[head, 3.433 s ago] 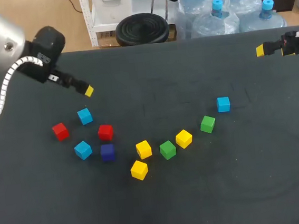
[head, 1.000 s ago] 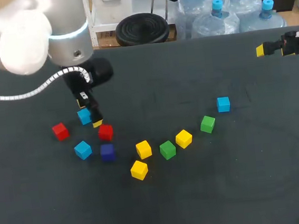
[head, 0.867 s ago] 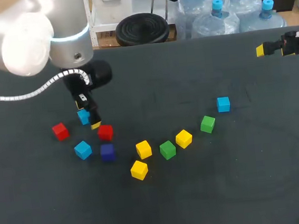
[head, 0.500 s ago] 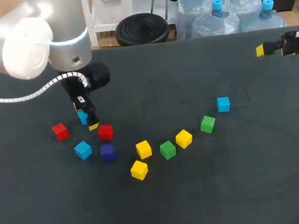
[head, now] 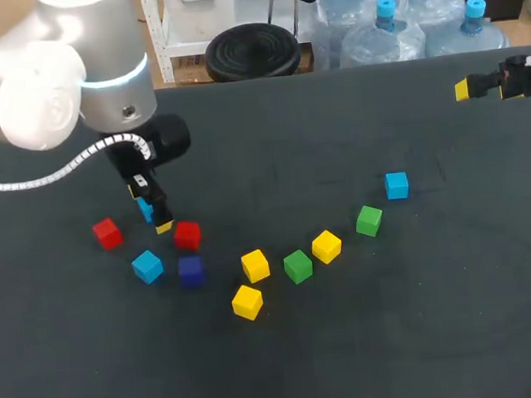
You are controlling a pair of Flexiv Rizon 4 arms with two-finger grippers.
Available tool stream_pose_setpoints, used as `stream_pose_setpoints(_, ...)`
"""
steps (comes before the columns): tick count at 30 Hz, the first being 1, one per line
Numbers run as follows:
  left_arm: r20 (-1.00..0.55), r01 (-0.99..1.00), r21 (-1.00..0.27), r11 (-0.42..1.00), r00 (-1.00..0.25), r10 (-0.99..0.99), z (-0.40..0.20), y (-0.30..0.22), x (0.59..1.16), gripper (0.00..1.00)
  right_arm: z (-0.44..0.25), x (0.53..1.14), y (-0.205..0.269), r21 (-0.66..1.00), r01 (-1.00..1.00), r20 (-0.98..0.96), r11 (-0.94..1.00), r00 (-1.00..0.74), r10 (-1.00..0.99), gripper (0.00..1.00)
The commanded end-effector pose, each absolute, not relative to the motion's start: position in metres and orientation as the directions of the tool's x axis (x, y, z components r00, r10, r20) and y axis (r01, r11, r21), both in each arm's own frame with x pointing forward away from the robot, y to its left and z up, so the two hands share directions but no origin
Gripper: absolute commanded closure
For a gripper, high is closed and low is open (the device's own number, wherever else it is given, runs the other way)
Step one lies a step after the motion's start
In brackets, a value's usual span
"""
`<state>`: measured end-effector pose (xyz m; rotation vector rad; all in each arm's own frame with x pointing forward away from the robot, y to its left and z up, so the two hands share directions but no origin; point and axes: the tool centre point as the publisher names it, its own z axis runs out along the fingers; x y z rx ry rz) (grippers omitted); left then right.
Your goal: Place the blue cubes, place green cubes on the blue cubes, place the yellow cubes on the green cubes, then place the red cubes on the yellow cubes, and place purple cube on the red cubes.
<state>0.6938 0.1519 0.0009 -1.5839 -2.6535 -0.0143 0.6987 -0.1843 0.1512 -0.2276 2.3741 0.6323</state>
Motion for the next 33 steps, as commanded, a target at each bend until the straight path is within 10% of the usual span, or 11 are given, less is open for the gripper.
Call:
stream_pose_setpoints(1,0.051,0.881,-0.009,0.472,-0.471,0.88,0.002,0.153,0.693,0.29,0.15,0.7,-0.185,0.383,-0.32,-0.643,0.866,-0.766,0.001,0.0)
stream_pose_setpoints(5,0.055,0.882,-0.01,0.472,-0.471,0.881,0.002,0.152,0.694,1.0,0.15,0.7,-0.185,0.383,-0.32,-0.643,0.866,-0.766,0.001,0.0)
stream_pose_setpoints(33,0.083,0.925,0.013,0.38,-0.38,0.921,0.056,0.103,0.708,1.0,0.15,0.7,-0.185,0.383,-0.32,-0.643,0.866,-0.766,0.001,0.0)
